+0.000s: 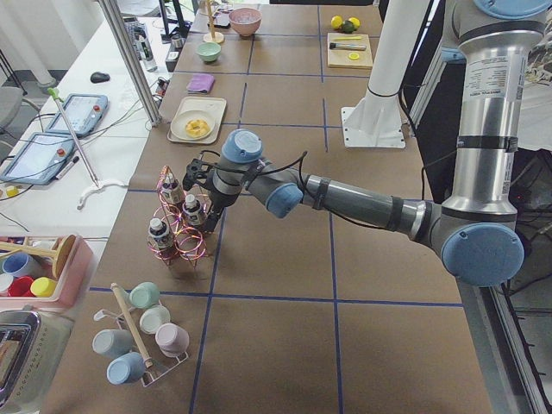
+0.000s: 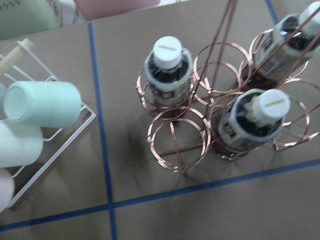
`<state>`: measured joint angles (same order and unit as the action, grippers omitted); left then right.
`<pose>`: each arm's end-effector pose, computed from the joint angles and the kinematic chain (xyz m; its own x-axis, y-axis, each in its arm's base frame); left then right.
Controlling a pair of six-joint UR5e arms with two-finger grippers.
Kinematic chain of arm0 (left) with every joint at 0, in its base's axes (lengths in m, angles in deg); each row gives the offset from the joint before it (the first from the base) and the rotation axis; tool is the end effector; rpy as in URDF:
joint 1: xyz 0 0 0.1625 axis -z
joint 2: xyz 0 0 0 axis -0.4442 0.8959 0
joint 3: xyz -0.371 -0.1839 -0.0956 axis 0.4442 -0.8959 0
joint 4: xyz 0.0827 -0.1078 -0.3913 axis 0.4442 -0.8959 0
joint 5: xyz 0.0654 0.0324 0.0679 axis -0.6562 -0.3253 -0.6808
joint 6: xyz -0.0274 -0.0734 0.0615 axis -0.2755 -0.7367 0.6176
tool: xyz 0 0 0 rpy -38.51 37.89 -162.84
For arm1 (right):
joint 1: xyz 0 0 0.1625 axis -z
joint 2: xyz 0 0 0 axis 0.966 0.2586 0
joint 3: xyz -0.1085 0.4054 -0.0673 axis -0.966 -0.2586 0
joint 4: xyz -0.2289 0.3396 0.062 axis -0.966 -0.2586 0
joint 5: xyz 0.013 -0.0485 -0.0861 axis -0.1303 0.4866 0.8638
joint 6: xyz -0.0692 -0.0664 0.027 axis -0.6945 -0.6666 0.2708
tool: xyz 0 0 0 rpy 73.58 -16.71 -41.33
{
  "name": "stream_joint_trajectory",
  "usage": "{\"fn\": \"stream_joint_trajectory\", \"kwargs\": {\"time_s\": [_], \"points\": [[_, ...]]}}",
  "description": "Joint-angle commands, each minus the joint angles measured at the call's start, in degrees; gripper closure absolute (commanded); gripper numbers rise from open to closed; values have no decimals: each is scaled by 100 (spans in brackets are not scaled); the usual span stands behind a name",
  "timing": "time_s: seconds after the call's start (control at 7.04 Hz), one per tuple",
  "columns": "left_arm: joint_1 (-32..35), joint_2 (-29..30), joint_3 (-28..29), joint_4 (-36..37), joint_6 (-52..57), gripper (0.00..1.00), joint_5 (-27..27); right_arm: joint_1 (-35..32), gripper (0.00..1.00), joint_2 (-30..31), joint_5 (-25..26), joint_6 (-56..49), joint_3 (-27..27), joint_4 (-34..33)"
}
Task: Place tea on tray
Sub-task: 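Reach the left gripper down to a dark tea bottle in the copper rack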
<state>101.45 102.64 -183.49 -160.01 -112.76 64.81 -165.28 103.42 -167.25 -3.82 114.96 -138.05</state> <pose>0.0541 -0.5143 0.4970 0.7146 0.1211 -0.6889 0.2161 0.8985 0.3821 0.0652 -0.4509 0.6508 0.6938 -0.1392 0.7066 0.1507 0.9875 0.0466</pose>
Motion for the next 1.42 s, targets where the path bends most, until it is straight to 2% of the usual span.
{"fn": "stream_joint_trajectory", "kwargs": {"time_s": [0.0,0.43,0.71,0.99,1.28], "points": [[-852,54,150,-895,-1429,5,-1133,0,0,0,0,6,-7,0],[-863,370,168,-985,-1855,12,-1363,0,0,0,0,6,-7,0],[-863,712,562,-1169,-1802,15,-1585,0,0,0,-9,15,2,0],[-863,836,1010,-1539,-1785,23,-1611,0,0,0,-9,24,10,0],[-863,898,1109,-1557,-1776,24,-1611,0,0,0,-9,24,10,0]]}}
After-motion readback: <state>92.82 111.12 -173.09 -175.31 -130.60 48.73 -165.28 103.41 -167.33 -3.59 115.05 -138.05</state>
